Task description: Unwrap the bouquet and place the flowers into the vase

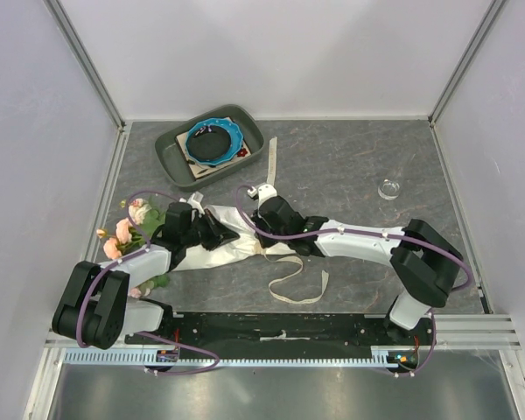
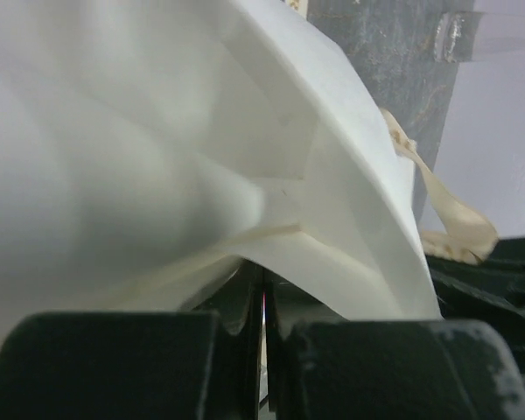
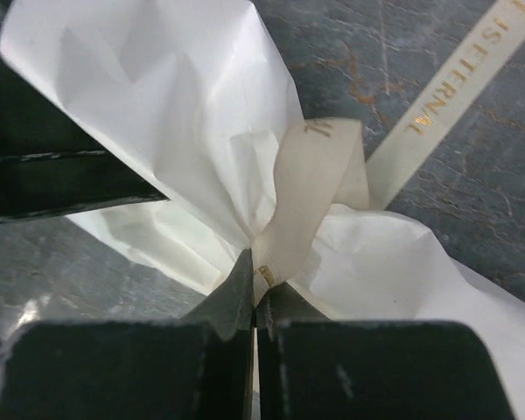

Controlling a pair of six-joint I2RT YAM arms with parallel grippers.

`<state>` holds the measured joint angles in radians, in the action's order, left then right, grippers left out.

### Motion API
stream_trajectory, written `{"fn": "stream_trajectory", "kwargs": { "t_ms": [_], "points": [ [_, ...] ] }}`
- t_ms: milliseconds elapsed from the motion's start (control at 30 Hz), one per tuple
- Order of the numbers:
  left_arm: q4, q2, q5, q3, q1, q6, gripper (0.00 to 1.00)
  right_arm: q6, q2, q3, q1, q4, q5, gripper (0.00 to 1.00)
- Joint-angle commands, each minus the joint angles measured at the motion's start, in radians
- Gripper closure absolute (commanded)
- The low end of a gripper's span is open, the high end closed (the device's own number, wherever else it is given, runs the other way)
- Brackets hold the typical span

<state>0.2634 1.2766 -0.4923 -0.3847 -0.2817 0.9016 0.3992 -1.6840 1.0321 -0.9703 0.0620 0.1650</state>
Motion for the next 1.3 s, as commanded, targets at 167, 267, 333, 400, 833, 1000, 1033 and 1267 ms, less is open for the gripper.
{"fn": "stream_trajectory", "kwargs": {
  "t_ms": [167, 267, 333, 400, 833, 1000, 1033, 1267],
  "points": [
    [-0.033, 0.000, 0.107, 0.032, 0.001, 0.039, 0.97, 0.134, 0.147, -0.089, 0.042, -0.290, -0.287, 1.00],
    [-0.029, 0.018, 0.100, 0.032, 0.003, 0.042, 0.98, 0.188, 0.149, -0.110, 0.079, -0.342, -0.359, 1.00],
    [-0.024, 0.023, 0.090, 0.033, 0.003, 0.040, 0.98, 0.228, 0.150, -0.128, 0.110, -0.367, -0.389, 1.00],
    [-0.024, 0.021, 0.092, 0.033, 0.003, 0.039, 0.98, 0.251, 0.158, -0.141, 0.139, -0.407, -0.435, 1.00],
    [0.069, -0.080, -0.029, 0.087, 0.003, 0.026, 0.70, 0.188, 0.247, -0.156, 0.193, -0.208, -0.423, 0.84],
    [0.047, -0.213, -0.118, 0.127, 0.001, 0.025, 0.54, 0.129, 0.248, -0.187, 0.174, -0.174, -0.403, 0.69],
    [0.028, -0.265, -0.132, 0.129, 0.001, 0.022, 0.53, 0.122, 0.245, -0.184, 0.171, -0.154, -0.401, 0.69],
    [0.032, -0.393, -0.277, 0.090, -0.001, 0.019, 0.57, 0.098, 0.231, -0.158, 0.151, -0.100, -0.360, 0.69]
  ]
}}
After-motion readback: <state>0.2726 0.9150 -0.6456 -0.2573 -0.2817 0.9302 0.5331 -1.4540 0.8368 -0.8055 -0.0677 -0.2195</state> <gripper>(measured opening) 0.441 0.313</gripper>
